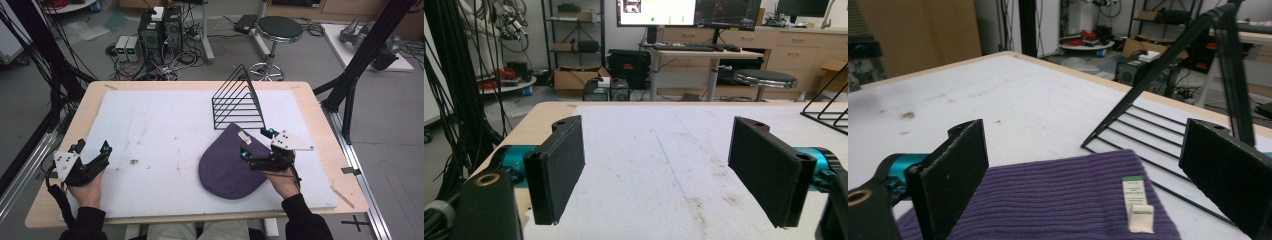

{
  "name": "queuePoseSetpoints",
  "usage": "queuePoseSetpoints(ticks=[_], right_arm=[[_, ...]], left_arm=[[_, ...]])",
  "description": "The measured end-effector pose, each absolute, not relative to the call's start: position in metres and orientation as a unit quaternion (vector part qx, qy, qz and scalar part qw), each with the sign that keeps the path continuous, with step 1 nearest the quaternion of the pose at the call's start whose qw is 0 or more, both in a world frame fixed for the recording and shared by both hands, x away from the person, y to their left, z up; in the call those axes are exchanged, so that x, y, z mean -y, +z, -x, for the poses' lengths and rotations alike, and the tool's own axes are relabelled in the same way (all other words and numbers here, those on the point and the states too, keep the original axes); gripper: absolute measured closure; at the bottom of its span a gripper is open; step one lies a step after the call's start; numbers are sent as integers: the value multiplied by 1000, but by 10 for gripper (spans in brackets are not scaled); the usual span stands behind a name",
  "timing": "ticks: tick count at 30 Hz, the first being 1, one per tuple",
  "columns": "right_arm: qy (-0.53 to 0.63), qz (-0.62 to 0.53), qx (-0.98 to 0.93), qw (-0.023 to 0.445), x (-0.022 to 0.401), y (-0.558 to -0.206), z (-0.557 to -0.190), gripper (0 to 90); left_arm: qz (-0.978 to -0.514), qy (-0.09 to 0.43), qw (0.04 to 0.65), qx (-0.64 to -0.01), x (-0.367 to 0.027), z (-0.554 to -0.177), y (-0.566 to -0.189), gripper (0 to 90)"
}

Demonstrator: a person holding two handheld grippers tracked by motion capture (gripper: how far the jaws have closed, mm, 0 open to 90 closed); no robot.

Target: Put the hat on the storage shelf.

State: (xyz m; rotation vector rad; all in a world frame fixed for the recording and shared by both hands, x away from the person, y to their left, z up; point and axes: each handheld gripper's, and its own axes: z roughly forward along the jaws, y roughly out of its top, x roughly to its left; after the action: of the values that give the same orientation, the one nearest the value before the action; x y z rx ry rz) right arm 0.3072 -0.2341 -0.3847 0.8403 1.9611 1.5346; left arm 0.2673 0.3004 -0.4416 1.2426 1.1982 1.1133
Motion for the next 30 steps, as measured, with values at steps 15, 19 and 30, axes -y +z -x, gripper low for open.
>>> queuePoseSetpoints(ticks=[15,19,30], right_arm=[[532,-238,-784,215,205,-381,-301,46],[513,-219,-802,213,198,-382,-300,46],[484,-177,-845,145,185,-390,-298,45]], left_arm=[[-519,463,518,-499,-300,-268,-442,227],[-521,463,516,-499,-301,-268,-442,227],[-518,463,517,-500,-302,-268,-442,227]])
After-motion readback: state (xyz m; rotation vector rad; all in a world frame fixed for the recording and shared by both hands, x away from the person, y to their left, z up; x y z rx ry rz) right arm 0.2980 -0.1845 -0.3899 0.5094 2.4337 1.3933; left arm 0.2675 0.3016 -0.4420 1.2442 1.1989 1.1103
